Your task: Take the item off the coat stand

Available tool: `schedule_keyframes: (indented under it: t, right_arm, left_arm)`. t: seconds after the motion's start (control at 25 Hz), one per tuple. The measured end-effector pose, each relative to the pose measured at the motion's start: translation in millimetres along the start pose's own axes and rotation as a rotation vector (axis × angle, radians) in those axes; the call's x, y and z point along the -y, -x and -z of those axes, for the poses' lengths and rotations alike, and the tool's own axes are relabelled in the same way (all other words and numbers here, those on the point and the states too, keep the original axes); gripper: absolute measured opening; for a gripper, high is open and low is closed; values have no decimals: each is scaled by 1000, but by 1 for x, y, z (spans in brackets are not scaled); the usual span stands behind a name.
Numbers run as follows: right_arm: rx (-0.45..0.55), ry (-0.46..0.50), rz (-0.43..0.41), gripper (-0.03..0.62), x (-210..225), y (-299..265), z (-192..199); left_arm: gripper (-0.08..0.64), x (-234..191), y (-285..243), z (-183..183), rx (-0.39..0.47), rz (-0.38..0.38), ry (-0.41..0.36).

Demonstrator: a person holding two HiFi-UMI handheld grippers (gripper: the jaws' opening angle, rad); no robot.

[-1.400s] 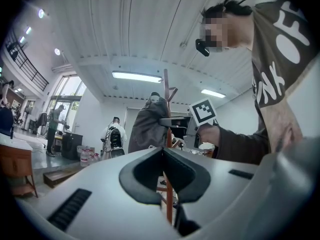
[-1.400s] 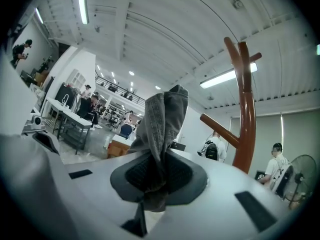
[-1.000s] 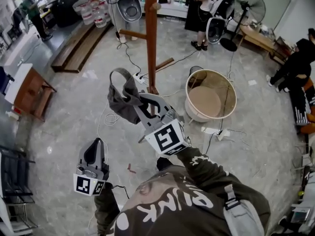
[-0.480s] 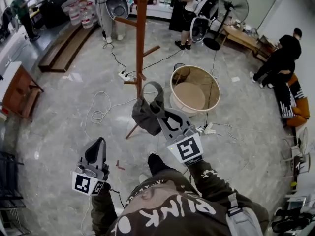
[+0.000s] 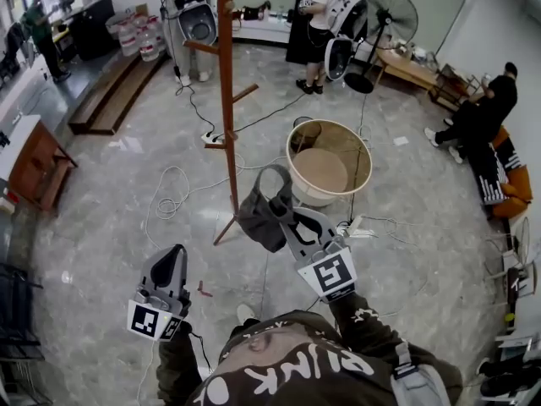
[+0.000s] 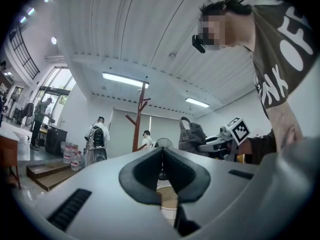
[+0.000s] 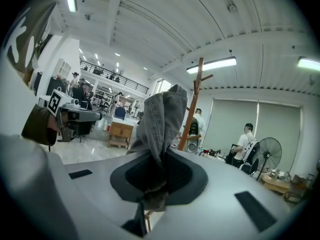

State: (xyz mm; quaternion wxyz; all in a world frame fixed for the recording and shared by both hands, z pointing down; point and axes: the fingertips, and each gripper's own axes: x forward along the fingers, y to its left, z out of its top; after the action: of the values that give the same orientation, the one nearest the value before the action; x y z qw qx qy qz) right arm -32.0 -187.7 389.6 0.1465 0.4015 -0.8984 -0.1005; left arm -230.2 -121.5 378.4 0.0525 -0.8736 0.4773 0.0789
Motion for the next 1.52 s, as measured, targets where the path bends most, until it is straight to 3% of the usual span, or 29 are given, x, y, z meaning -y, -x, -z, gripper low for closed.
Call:
schedule_keyframes:
  t: [0.4, 0.92, 1.16, 1.52]
  right_arm:
    - [72, -15, -89, 48, 16, 89, 37]
    - [103, -71, -205, 48, 26, 199, 89]
    - [120, -79, -212, 48, 22, 219, 86]
    - [191, -17, -252, 48, -10, 234, 62]
  left_arm:
    - [5, 109, -7, -4, -26, -49, -50]
    - [5, 257, 5, 2, -121, -114, -78]
    - [5, 272, 13, -13, -120, -122, -106]
    - [5, 269, 39, -25, -71, -98, -103]
